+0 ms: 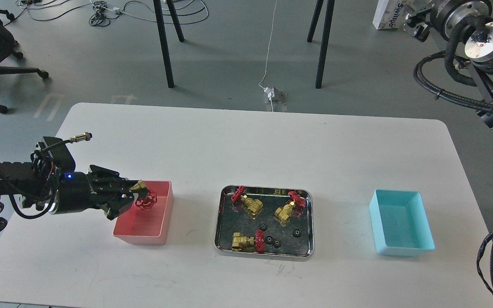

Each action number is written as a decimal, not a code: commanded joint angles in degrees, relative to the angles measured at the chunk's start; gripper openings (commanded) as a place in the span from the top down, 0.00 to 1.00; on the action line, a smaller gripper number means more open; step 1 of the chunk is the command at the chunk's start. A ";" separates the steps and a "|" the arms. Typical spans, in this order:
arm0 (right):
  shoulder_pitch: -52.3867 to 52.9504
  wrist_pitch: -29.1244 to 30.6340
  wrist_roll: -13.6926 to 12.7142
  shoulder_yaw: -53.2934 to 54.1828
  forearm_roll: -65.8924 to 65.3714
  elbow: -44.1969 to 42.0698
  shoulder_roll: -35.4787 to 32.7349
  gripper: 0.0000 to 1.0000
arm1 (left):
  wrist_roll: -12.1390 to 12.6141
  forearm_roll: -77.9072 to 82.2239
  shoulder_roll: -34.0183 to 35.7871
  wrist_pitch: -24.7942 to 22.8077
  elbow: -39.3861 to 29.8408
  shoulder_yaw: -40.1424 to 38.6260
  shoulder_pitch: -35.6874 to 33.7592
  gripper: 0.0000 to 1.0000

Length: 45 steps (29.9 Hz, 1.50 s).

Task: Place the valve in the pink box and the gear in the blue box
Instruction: 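Lower the valve into the pink box and open the left gripper, then withdraw the left gripper upward and bring the right arm toward the tray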

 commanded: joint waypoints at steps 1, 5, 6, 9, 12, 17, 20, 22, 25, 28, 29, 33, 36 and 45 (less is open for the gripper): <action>-0.94 0.04 0.00 0.00 0.06 0.06 -0.09 0.01 | -0.01 0.00 -1.96 0.00 1.69 -0.03 1.02 0.81; -1.65 0.13 0.00 0.09 0.06 -0.02 -0.27 0.01 | -0.01 -0.09 -2.40 0.00 1.69 -0.03 1.90 0.81; -2.09 0.13 0.00 0.09 0.06 0.06 -0.35 0.01 | -0.01 -0.09 -2.75 0.00 1.69 -0.03 1.99 0.81; -2.62 0.13 0.00 0.09 0.06 0.06 -0.53 0.01 | -0.01 -0.18 -3.72 0.00 2.04 -0.03 2.16 0.81; -2.97 0.13 0.00 0.18 0.06 0.15 -0.62 0.01 | -0.01 -0.18 -4.51 0.00 3.97 -0.03 2.69 0.81; -3.23 0.13 0.00 0.09 0.06 0.15 -0.62 0.01 | -0.01 -0.18 -6.36 0.00 6.35 -0.03 3.57 0.80; -3.41 0.13 0.00 0.18 0.06 0.06 -0.62 0.01 | -0.01 -0.01 -6.62 0.09 6.35 -0.03 4.27 0.79; -3.84 0.13 0.00 0.18 0.06 0.15 -0.62 0.01 | -0.01 -0.09 -6.88 0.09 6.70 -0.03 4.89 0.79; -4.20 0.13 0.00 0.27 0.06 0.15 -0.62 0.01 | -0.01 0.00 -7.76 0.09 8.28 0.06 5.24 0.79; -4.55 0.13 0.00 0.35 0.06 0.15 -0.62 0.01 | -0.01 0.00 -8.55 0.09 8.90 0.14 5.68 0.78; -4.72 0.22 0.00 0.36 0.06 0.15 -0.62 0.01 | -0.01 0.00 -8.73 0.18 8.90 0.06 6.12 0.77; -5.08 0.39 0.00 0.44 0.06 0.15 -0.71 0.01 | -0.01 0.08 -9.52 0.18 9.42 0.06 6.47 0.73; -5.08 0.39 0.00 0.53 0.15 0.15 -0.71 0.01 | -0.01 0.08 -9.61 0.18 10.30 0.06 6.65 0.67; -5.52 0.30 0.00 0.62 0.06 0.24 -0.71 0.01 | -0.01 0.08 -10.05 0.35 10.31 0.06 6.47 0.59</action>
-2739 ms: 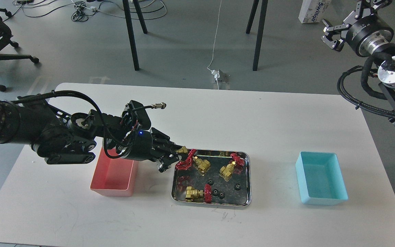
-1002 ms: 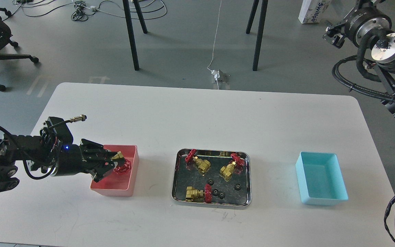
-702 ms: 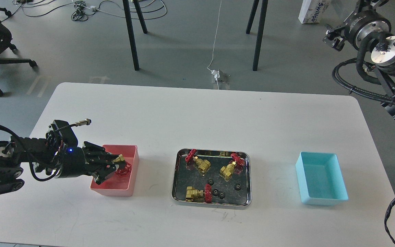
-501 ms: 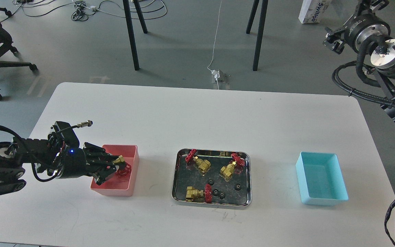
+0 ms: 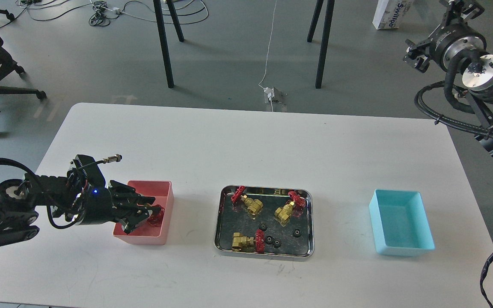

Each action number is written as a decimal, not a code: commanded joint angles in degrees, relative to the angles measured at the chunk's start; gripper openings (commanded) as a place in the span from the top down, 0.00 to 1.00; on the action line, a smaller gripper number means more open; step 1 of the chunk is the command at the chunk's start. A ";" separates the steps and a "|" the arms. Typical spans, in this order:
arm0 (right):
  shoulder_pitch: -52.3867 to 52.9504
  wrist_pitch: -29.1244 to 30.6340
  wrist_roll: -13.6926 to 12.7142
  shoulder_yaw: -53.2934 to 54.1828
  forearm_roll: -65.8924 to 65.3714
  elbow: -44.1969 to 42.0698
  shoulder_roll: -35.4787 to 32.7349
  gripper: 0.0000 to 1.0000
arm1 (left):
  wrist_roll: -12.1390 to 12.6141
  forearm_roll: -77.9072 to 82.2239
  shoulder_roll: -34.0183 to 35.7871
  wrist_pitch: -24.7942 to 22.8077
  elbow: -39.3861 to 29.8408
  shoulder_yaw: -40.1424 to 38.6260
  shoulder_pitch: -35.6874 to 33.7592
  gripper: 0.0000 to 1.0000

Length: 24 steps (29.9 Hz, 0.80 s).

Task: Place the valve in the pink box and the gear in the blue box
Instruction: 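Withdraw the left gripper upward and bring the right arm toward the tray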

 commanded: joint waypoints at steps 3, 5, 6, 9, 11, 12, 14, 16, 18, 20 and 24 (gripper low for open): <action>-0.17 -0.18 0.00 0.02 0.04 0.00 0.00 0.01 | 0.00 -0.35 0.80 1.58 -0.44 -0.35 -0.40 0.54; -0.26 -0.18 0.00 0.10 0.04 0.00 0.00 0.01 | 0.00 -0.35 1.33 2.91 -1.23 -1.66 -0.67 0.50; -0.26 -0.18 0.00 0.10 0.04 0.00 0.00 0.01 | 0.00 -0.44 2.20 3.09 -1.67 -2.62 -0.76 0.48; -0.26 0.08 -0.09 -0.16 -0.05 0.00 0.00 0.01 | 0.00 -0.79 5.72 2.74 -3.34 -8.50 -0.76 0.38; -0.17 0.35 -0.17 -0.42 -0.05 0.09 -0.09 0.01 | 0.00 -1.23 7.65 1.95 -5.53 -13.60 -0.76 0.36; -0.26 0.52 -0.35 -0.42 -0.05 0.35 -0.09 0.01 | 0.00 -1.41 8.79 0.64 -6.84 -16.32 -0.67 0.36; -0.35 2.01 -1.66 -0.51 -0.14 2.53 -0.61 0.01 | 0.00 -2.98 11.43 -3.48 -8.34 -20.98 -0.41 0.35; -0.61 3.51 -3.68 -0.69 -1.10 6.40 -2.36 0.01 | 0.00 -8.06 12.06 -7.18 -9.40 -25.12 -0.32 0.35; -0.96 4.30 -4.30 -1.91 -2.41 10.35 -4.56 0.01 | 0.00 -16.56 12.23 -9.56 -12.03 -28.54 -0.23 0.33; -0.35 4.74 -4.57 -6.02 -4.70 14.40 -6.14 0.01 | 0.00 -26.41 12.50 -12.10 -14.67 -32.15 -0.32 0.31; 1.49 10.44 -4.57 -18.67 -11.98 23.26 -11.93 0.01 | 0.00 -45.82 11.97 -17.99 -18.27 -44.09 0.38 0.29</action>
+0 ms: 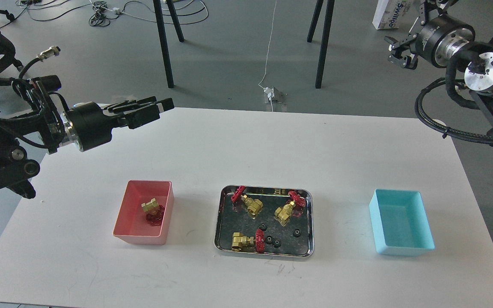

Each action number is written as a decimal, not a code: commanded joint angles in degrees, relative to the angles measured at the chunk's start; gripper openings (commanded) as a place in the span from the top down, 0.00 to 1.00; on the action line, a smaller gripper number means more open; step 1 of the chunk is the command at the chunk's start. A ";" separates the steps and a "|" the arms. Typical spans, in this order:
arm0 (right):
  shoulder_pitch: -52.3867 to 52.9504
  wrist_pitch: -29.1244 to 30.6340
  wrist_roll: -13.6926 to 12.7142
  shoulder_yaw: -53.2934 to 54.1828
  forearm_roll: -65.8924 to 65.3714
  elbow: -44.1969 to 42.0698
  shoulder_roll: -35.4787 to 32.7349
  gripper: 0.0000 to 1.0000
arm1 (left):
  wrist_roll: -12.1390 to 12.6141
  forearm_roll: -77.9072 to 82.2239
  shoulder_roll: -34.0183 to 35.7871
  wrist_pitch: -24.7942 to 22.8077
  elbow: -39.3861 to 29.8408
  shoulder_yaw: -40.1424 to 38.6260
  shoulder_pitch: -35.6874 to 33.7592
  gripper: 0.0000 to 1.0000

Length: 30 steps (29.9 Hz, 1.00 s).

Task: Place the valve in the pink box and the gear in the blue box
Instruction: 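Withdraw the left gripper upward and bring the right arm toward the tray, then lower the right gripper onto a black gear in the tray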

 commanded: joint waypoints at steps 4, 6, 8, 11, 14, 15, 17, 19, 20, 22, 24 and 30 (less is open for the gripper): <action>5.78 9.12 -0.03 -22.29 -15.81 17.17 -10.95 0.01 | -0.01 -31.57 -1.53 -12.18 -4.90 -19.51 4.62 0.25; 8.85 14.29 -0.03 -27.83 -20.81 22.79 -15.25 0.01 | -0.01 -37.99 -3.64 -17.01 -4.99 -24.61 6.90 0.25; 11.93 20.97 -0.29 -32.14 -25.82 28.68 -18.42 0.01 | -0.01 -42.30 -5.48 -19.92 -5.08 -29.01 9.44 0.23; 17.29 26.42 -0.56 -38.56 -33.56 35.28 -21.15 0.01 | -0.01 -44.52 -9.17 -21.60 -5.51 -34.46 12.70 0.22; 20.81 26.42 -0.74 -42.61 -38.49 38.63 -20.98 0.01 | -0.01 -44.52 -13.48 -20.90 -5.69 -36.32 14.81 0.21; 21.17 26.42 -0.82 -44.36 -40.42 40.03 -20.72 0.01 | -0.01 -44.52 -14.89 -20.81 -5.69 -36.41 15.17 0.21; 21.44 26.42 -0.91 -47.88 -44.81 42.32 -18.89 0.01 | -0.01 -44.70 -17.00 -20.81 -5.78 -36.50 15.43 0.21; 21.61 26.42 -0.91 -50.70 -48.42 42.51 -15.20 0.02 | -0.01 -44.70 -19.20 -20.46 -5.78 -36.59 16.13 0.20; 21.70 26.42 -0.91 -51.58 -49.22 42.42 -13.09 0.03 | -0.01 -44.61 -20.42 -19.85 -5.78 -36.85 16.57 0.20; 21.70 26.42 -1.00 -52.64 -49.75 42.16 -9.92 0.09 | -0.01 -44.61 -22.27 -18.18 -5.69 -37.11 17.10 0.19; 22.14 26.42 -1.09 -53.95 -49.84 42.07 -6.93 0.21 | -0.01 -44.61 -23.42 -17.12 -5.69 -37.12 17.63 0.19; 24.95 26.42 -4.59 -60.89 -49.84 39.00 1.86 0.45 | -0.01 -44.52 -25.00 -16.94 -5.69 -37.12 19.12 0.18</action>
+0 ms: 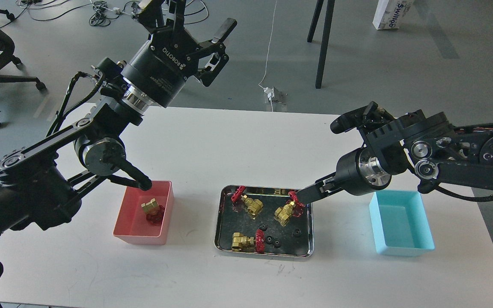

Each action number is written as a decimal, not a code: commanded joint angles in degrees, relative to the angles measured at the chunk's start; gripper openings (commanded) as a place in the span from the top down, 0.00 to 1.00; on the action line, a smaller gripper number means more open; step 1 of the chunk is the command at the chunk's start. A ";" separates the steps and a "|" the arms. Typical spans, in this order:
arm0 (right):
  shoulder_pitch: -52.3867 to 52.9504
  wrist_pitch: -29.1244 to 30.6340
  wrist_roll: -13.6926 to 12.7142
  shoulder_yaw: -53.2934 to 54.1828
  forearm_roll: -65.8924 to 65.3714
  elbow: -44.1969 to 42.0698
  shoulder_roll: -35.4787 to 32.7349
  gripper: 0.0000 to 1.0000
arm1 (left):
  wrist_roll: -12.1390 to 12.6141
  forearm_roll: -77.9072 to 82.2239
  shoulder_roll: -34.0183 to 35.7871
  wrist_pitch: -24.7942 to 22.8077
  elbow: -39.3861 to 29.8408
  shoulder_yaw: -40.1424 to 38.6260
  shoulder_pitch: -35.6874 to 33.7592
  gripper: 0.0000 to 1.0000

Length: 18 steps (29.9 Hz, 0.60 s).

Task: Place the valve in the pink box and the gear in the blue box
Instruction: 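Lower the right gripper onto a black gear in the tray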

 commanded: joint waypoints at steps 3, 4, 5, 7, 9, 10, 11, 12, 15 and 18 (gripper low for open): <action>1.02 -0.01 -5.38 -6.54 0.00 -3.31 8.17 0.55 | 0.00 0.10 -1.67 0.15 -0.01 0.00 1.07 0.18; 0.93 -0.01 -5.73 -7.42 0.01 -4.54 9.40 0.61 | 0.00 0.19 -1.93 0.15 -0.01 0.00 1.15 0.17; 0.76 -0.01 -5.74 -7.95 0.01 -5.51 10.37 0.65 | 0.00 0.19 -2.02 0.15 -0.01 0.00 1.15 0.17; 0.49 -0.01 -5.74 -8.13 0.09 -7.01 11.69 0.69 | 0.00 0.28 -2.02 0.15 -0.01 0.09 1.24 0.17; 0.23 -0.01 -5.74 -8.21 0.09 -7.89 13.01 0.69 | 0.00 0.28 -2.02 0.15 0.08 0.00 1.42 0.17; 0.05 -0.01 -5.74 -8.22 0.09 -8.07 13.45 0.69 | 0.00 0.28 -2.11 0.15 -0.01 0.00 1.59 0.17; -0.38 -0.01 -5.74 -8.22 0.35 -8.24 13.72 0.69 | 0.00 0.28 -2.11 0.15 -0.01 0.00 1.59 0.17; -0.91 -0.01 -5.74 -8.13 0.53 -8.42 13.81 0.69 | 0.00 0.28 -2.11 0.23 -0.01 0.00 1.59 0.17; -2.93 -0.01 -5.74 -8.13 0.45 -8.95 14.25 0.66 | 0.00 0.28 -2.11 0.15 -0.01 0.00 1.59 0.17; -4.16 -0.01 -5.65 -8.13 0.53 -9.91 15.47 0.61 | 0.00 0.28 -2.37 0.15 -0.01 0.00 1.59 0.17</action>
